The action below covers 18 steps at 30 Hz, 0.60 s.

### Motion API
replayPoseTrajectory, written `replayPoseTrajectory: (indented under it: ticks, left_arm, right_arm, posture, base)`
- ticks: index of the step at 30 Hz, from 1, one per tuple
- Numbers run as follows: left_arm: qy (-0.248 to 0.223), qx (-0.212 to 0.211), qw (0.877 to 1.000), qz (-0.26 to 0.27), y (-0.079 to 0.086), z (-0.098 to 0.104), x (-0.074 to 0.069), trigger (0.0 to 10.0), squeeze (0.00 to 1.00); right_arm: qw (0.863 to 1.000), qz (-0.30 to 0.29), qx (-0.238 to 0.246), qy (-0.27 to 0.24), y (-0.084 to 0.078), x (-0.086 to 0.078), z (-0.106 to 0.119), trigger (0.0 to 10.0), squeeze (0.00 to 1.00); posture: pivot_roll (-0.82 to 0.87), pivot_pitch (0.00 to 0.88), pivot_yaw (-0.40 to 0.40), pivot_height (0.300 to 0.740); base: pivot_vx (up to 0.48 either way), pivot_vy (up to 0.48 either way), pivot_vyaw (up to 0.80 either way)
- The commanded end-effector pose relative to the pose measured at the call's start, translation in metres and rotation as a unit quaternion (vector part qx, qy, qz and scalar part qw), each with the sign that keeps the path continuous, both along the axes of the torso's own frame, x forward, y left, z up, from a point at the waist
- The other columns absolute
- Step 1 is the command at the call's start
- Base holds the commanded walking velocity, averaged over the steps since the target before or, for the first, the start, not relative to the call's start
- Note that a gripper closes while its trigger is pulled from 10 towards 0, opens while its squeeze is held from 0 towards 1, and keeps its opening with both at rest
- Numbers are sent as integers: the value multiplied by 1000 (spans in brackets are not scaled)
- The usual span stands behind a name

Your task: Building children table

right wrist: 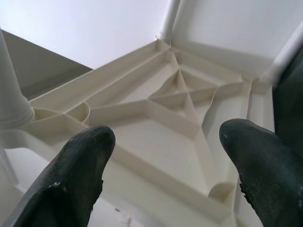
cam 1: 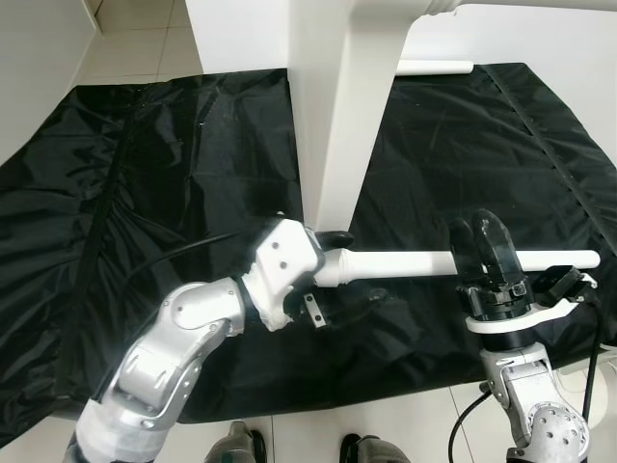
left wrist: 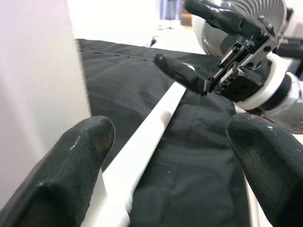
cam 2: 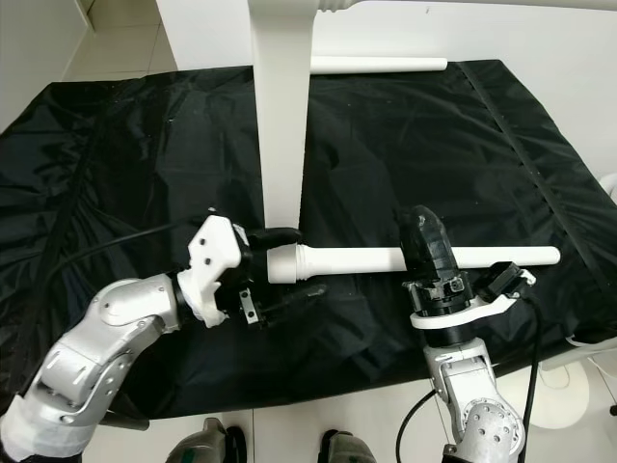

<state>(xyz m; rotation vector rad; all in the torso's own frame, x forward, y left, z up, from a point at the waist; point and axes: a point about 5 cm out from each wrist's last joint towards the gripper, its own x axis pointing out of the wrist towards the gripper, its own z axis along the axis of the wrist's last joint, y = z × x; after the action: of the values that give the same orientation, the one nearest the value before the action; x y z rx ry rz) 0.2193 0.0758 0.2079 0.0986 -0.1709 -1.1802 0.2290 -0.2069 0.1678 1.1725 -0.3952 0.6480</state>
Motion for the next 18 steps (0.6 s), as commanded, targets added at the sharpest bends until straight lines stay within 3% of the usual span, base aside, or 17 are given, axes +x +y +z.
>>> replayPoseTrajectory:
  ticks: [1, 3, 7, 10, 12, 13, 16, 18]
  left_arm:
    - [6, -7, 1000, -5, 2, 3, -4, 10000, 0]
    - [24, -10, 999, -19, 10, 5, -13, 10000, 0]
    - [33, 2, 999, -20, 20, 5, -17, 10000, 0]
    - [29, 14, 999, 25, 32, 3, -9, 10000, 0]
    - [-2, 33, 992, 126, 47, 2, 9, 10000, 0]
    - [5, 31, 987, 159, 57, 1, 17, 10000, 0]
    - [16, 27, 976, 214, 77, 0, 25, 10000, 0]
    - [15, 25, 973, 227, 81, -1, 26, 10000, 0]
  right_arm:
    - [1000, -3, -1, 6, 0, 1, -2, 10000, 0]
    - [1000, 0, -9, 2, -2, 9, 0, 10000, 0]
    - [1000, 0, -16, -4, -4, 17, 3, 10000, 0]
    - [999, -4, -35, -1, -3, 23, 4, 10000, 0]
    - [998, -9, -55, -2, -1, 29, 7, 10000, 0]
    - [998, -15, -65, -1, 0, 31, 9, 10000, 0]
    - [995, -36, -91, 6, -1, 37, 13, 10000, 0]
    - [994, -43, -96, 10, -2, 39, 13, 10000, 0]
  posture:
    - [21, 90, 2, 740]
    - [29, 86, -5, 740]
    - [43, 80, -17, 740]
    - [53, 73, -21, 740]
    - [56, 71, -22, 740]
    - [54, 62, -20, 740]
    - [56, 60, -21, 740]
    - [55, 55, -19, 740]
  base:
    - [0, 0, 0]
    - [0, 0, 0]
    - [0, 0, 0]
    - [0, 0, 0]
    - [0, 0, 0]
    - [0, 0, 0]
    - [0, 0, 0]
    - [0, 0, 0]
